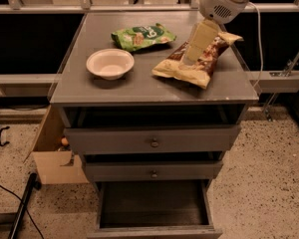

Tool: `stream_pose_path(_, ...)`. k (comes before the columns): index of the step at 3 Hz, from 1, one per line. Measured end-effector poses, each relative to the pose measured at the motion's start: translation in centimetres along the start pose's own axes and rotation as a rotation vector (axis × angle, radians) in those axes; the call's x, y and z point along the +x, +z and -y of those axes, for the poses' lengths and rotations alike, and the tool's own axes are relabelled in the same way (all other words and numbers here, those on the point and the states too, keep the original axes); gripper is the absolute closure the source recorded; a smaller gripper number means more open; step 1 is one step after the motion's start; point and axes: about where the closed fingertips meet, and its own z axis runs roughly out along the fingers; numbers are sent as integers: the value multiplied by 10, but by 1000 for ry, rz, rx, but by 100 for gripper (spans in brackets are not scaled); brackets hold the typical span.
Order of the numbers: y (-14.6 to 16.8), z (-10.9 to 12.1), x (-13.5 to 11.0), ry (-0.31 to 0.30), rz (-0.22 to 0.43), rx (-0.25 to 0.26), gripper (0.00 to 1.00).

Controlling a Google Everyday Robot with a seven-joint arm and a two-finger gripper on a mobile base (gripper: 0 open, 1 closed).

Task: Place green rice chip bag into bottom drawer

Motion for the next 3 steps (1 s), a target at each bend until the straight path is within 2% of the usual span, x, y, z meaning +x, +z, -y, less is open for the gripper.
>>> stream_pose_path(1,8,7,-6,-12,33,17,0)
stream_pose_path(2,28,23,-20,-44,104,52,0)
stream_pose_path(3,53,39,-39,-102,171,90,0)
